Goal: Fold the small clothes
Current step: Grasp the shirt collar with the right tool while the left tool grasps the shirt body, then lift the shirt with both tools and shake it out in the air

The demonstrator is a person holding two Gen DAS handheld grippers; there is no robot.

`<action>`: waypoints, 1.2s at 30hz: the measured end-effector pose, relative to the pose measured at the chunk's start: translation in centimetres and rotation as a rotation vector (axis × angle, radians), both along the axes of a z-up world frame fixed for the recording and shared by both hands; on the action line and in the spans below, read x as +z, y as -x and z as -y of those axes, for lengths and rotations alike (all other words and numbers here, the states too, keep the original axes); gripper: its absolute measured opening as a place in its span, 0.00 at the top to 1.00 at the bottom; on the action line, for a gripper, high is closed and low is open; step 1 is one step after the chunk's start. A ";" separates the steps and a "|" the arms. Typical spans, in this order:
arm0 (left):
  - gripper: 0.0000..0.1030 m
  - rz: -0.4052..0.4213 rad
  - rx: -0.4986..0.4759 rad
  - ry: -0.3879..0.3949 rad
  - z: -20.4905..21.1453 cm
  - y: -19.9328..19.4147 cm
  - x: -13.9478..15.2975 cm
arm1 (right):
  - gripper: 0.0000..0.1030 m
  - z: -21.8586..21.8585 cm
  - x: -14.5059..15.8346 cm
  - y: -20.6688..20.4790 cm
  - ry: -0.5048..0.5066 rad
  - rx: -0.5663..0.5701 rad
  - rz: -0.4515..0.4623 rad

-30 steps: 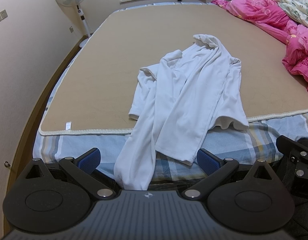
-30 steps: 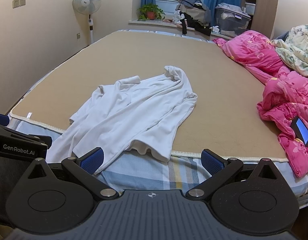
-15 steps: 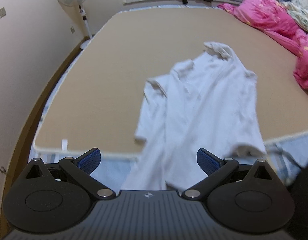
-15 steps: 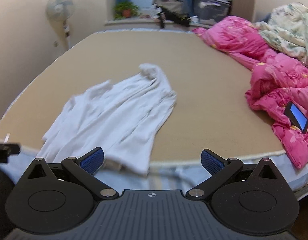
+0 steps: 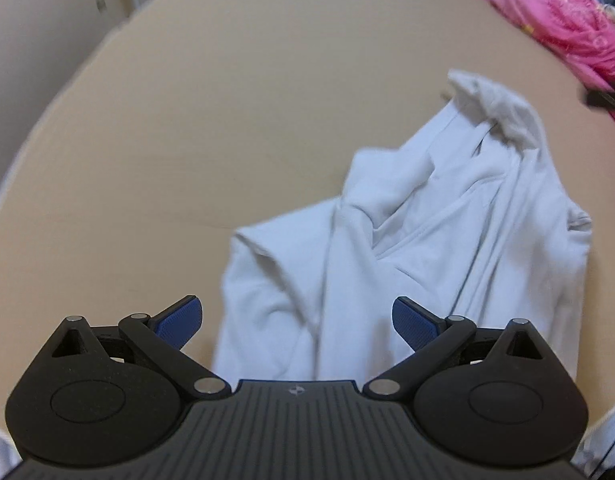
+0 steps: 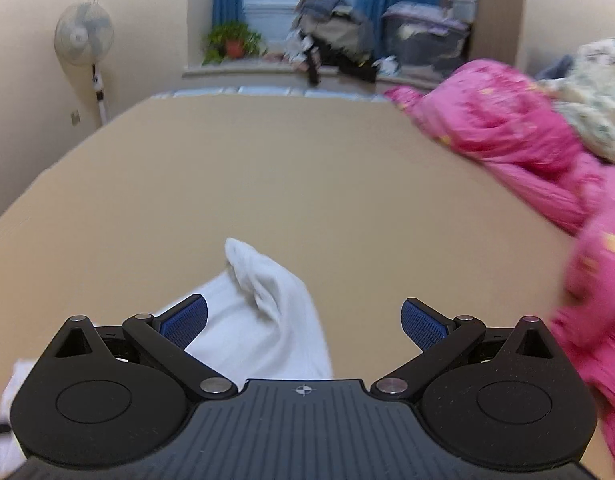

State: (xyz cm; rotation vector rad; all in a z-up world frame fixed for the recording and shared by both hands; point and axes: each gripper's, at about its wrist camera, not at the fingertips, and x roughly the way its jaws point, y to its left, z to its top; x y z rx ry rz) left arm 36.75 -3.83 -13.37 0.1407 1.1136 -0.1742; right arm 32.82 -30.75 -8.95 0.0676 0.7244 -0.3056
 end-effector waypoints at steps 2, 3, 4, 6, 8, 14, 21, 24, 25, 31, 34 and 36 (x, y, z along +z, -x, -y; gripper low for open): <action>0.04 -0.032 -0.007 -0.003 0.6 -0.3 -1.5 | 0.01 0.3 -2.4 -5.0 -0.032 -0.003 -0.066; 0.05 -0.048 -0.009 -0.005 0.8 -0.4 -2.2 | 0.01 0.0 -4.4 -7.0 -0.040 -0.006 -0.120; 0.13 -0.054 -0.006 -0.006 0.9 -0.4 -2.6 | 0.01 0.0 -6.0 -8.7 -0.041 -0.003 -0.159; 0.45 -0.067 0.002 0.008 0.8 -0.3 -3.1 | 0.16 -0.5 -9.4 -11.7 -0.001 -0.014 -0.239; 0.82 -0.080 0.050 0.061 0.2 -0.2 -2.9 | 0.72 -0.5 -11.2 -13.0 0.044 0.011 -0.277; 0.99 0.035 0.120 0.020 -1.7 2.1 1.7 | 0.91 2.3 -4.4 -7.8 -0.013 0.007 -0.118; 1.00 0.323 0.138 -0.062 -7.0 9.2 10.7 | 0.92 1.7 13.0 8.1 -0.081 0.199 0.282; 0.99 0.464 0.196 -0.062 -10.0 13.0 15.6 | 0.92 -0.3 18.9 15.5 -0.060 0.267 0.427; 0.99 0.517 0.218 -0.057 -11.1 14.5 17.5 | 0.92 -0.7 20.5 17.7 -0.056 0.285 0.470; 1.00 0.798 0.312 0.036 -16.0 23.9 28.4 | 0.92 -1.6 28.0 30.5 -0.065 0.393 0.669; 1.00 0.903 0.301 0.096 -17.2 29.2 32.6 | 0.92 -2.1 30.0 36.6 -0.085 0.413 0.728; 1.00 0.963 0.292 0.117 -18.1 32.2 34.7 | 0.92 -2.5 31.3 40.3 -0.086 0.417 0.757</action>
